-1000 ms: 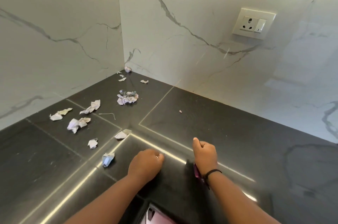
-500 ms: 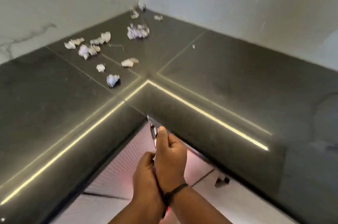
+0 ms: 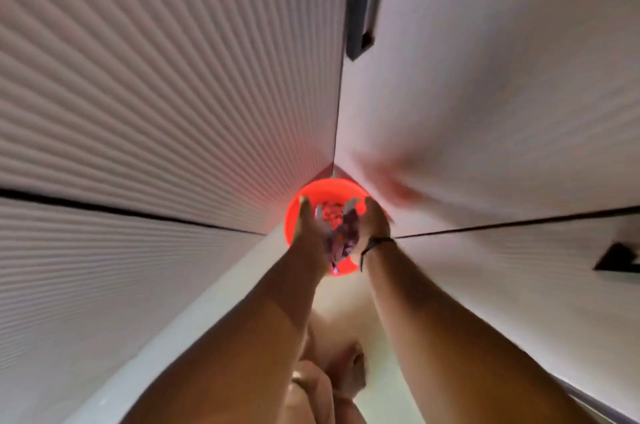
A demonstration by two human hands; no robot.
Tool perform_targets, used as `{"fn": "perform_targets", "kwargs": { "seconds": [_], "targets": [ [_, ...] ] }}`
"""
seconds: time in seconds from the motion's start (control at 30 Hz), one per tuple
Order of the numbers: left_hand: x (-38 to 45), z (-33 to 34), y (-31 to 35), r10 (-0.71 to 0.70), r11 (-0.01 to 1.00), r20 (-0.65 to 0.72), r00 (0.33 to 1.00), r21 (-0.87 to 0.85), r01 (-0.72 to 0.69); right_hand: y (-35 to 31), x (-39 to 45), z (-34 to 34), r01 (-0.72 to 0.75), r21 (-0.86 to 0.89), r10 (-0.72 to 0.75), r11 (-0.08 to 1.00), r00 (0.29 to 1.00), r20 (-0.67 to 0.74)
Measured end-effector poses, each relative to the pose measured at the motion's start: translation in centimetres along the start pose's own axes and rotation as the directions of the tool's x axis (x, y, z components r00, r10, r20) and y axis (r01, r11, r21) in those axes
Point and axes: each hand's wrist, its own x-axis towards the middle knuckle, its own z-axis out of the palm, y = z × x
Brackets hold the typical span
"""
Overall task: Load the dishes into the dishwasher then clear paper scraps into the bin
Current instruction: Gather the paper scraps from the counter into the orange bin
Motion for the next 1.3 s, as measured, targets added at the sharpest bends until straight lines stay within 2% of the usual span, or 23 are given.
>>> {"fn": "perform_targets", "kwargs": {
  "seconds": [0.03, 0.13, 0.27, 0.33, 0.4, 0.47, 0.53, 0.6, 0.7, 0.77, 0.8, 0.83, 0.87, 0.9, 0.93, 0.97, 1.0, 1.03, 1.07, 1.13, 1.17, 1.23, 1.3],
  "targets": [
    [0.0, 0.1, 0.8, -0.043, 0.999, -0.017, 0.999, 0.026, 0.044, -0.6, -0.1, 0.5, 0.007, 0.018, -0.006, 1.0, 1.0, -0.026],
    [-0.2, -0.8, 2.1, 0.012, 0.988, -0.279, 0.96, 0.149, 0.031, -1.1, 0.0, 0.0, 0.048, -0.026, -0.049, 0.999, 0.998, -0.027],
    [-2.1, -1.0, 2.4, 0.032, 0.976, -0.292, 0.956, 0.217, 0.034, 0.0, 0.3, -2.5, 0.049, -0.233, -0.07, 0.971, 0.994, -0.085],
    [-3.1, -1.4, 2.0, 0.127, 0.95, -0.284, 0.95, 0.311, -0.033, -0.4, -2.1, -3.2, 0.067, -0.348, -0.123, 0.935, 0.982, -0.14],
    [-5.5, -1.5, 1.2, 0.25, 0.904, -0.221, 0.943, 0.402, -0.145, -0.8, -5.2, -3.8, 0.144, -0.52, -0.231, 0.842, 0.967, -0.107],
    [-8.6, -1.2, 0.5, 0.333, 0.805, -0.106, 0.937, 0.549, -0.224, -1.4, -9.9, -4.6, 0.2, -0.65, -0.284, 0.733, 0.958, -0.026],
    [-13.1, 0.2, 0.0, 0.322, 0.706, -0.014, 0.947, 0.669, -0.23, -2.1, -14.4, -4.9, 0.192, -0.779, -0.262, 0.597, 0.964, 0.037],
    [-17.7, 1.8, 0.1, 0.313, 0.604, 0.163, 0.936, 0.726, -0.329, -3.5, -19.4, -4.5, 0.253, -0.859, -0.262, 0.446, 0.954, 0.145],
    [-26.1, 4.5, 1.3, 0.375, 0.333, 0.384, 0.844, 0.794, -0.509, -7.3, -27.4, -2.9, 0.404, -0.854, -0.344, 0.326, 0.893, 0.291],
    [-30.6, 6.3, 2.8, 0.456, 0.158, 0.514, 0.727, 0.757, -0.634, -9.6, -32.0, -0.8, 0.48, -0.829, -0.37, 0.288, 0.854, 0.366],
    [-32.9, 7.2, 3.6, 0.483, 0.076, 0.557, 0.675, 0.742, -0.666, -10.2, -34.4, 0.3, 0.48, -0.854, -0.398, 0.2, 0.836, 0.377],
    [-35.0, 8.1, 4.7, 0.525, -0.009, 0.602, 0.602, 0.711, -0.703, -11.3, -36.4, 0.9, 0.519, -0.855, -0.404, 0.012, 0.784, 0.47],
    [-37.0, 9.1, 5.8, 0.562, -0.084, 0.636, 0.529, 0.68, -0.728, -12.5, -38.1, 2.3, 0.406, -0.885, -0.286, -0.227, 0.841, 0.46],
    [-38.3, 9.9, 7.0, 0.596, -0.142, 0.659, 0.459, 0.649, -0.747, -13.7, -39.6, 4.0, 0.135, -0.844, -0.368, -0.52, 0.856, 0.363],
    [-39.9, 10.7, 8.4, 0.632, -0.165, 0.658, 0.41, 0.631, -0.758, -15.2, -40.7, 5.4, 0.01, -0.795, -0.481, -0.607, 0.791, 0.378],
    [-40.7, 11.0, 9.6, 0.663, -0.184, 0.654, 0.364, 0.614, -0.768, -16.7, -41.9, 6.2, 0.18, -0.832, -0.486, -0.524, 0.739, 0.466],
    [-41.6, 11.2, 11.1, 0.684, -0.191, 0.644, 0.341, 0.61, -0.769, -18.4, -43.1, 6.2, 0.524, -0.72, -0.417, -0.455, 0.589, 0.692],
    [-42.3, 11.2, 12.5, 0.704, -0.209, 0.639, 0.312, 0.605, -0.768, -20.1, -44.0, 6.9, 0.572, -0.737, -0.511, -0.361, 0.539, 0.669],
    [-42.6, 11.1, 13.8, 0.727, -0.21, 0.617, 0.3, 0.616, -0.759, -21.2, -43.3, 8.5, 0.614, -0.665, -0.608, -0.425, 0.35, 0.713],
    [-42.4, 10.6, 16.9, 0.766, -0.283, 0.585, 0.267, 0.679, -0.678, -23.3, -43.0, 10.2, 0.624, -0.59, -0.485, -0.513, 0.357, 0.799],
    [-41.9, 10.3, 18.6, 0.773, -0.34, 0.574, 0.27, 0.735, -0.586, -24.2, -43.2, 11.4, 0.592, -0.614, -0.53, -0.521, 0.34, 0.777],
    [-40.6, 9.7, 21.5, 0.79, -0.38, 0.511, 0.338, 0.842, -0.384, -25.6, -42.1, 12.4, 0.506, -0.676, -0.571, -0.535, 0.373, 0.731],
    [-39.3, 9.5, 24.1, 0.804, -0.373, 0.449, 0.391, 0.892, -0.256, -27.2, -40.9, 13.3, 0.413, -0.735, -0.576, -0.538, 0.457, 0.678]
  ]
}}
